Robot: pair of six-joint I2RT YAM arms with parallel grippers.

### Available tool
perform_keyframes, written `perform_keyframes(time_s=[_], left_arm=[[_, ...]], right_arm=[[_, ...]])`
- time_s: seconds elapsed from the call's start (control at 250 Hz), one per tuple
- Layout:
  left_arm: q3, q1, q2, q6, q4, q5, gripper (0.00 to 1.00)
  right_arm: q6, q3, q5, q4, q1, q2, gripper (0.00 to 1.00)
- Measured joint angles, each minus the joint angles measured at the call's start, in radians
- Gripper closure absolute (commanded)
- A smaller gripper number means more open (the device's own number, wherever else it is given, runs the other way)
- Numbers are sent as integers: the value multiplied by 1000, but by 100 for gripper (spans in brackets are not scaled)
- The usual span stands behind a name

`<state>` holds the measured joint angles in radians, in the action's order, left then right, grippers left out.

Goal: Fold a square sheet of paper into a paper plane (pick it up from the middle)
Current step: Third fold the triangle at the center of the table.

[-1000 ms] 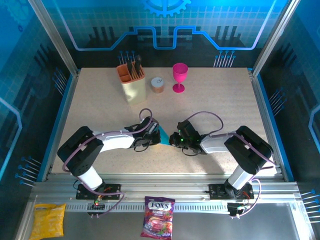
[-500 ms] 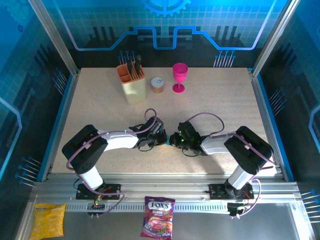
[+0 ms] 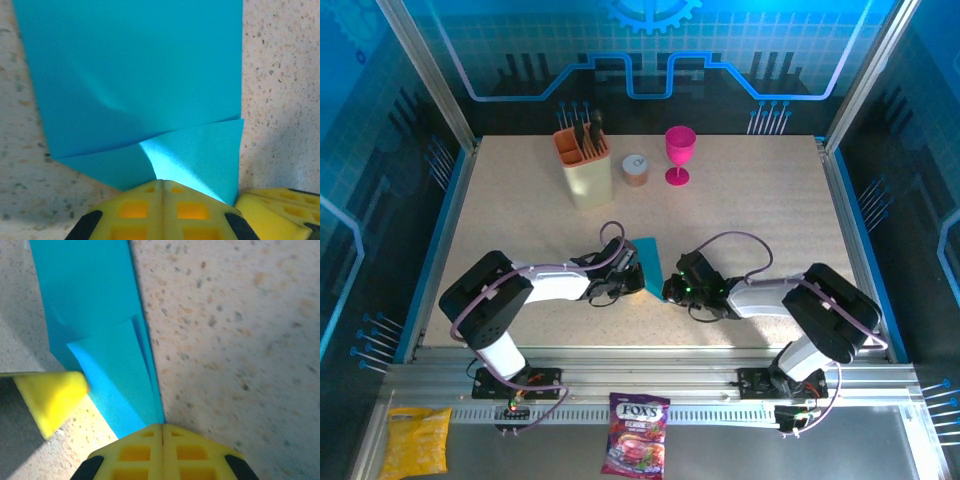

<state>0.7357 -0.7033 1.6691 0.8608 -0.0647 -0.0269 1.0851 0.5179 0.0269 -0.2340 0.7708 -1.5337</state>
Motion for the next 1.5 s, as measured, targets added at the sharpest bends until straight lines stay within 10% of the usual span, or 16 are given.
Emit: perform_keyframes(time_s=[1.027, 1.498], left_arm=[[-45, -118, -65, 203, 30, 95, 100], [-25, 69, -198, 79, 135, 24, 67]], right_arm=[[-152, 230, 17, 277, 1, -105, 100], [-152, 215, -16, 177, -14, -133, 100]])
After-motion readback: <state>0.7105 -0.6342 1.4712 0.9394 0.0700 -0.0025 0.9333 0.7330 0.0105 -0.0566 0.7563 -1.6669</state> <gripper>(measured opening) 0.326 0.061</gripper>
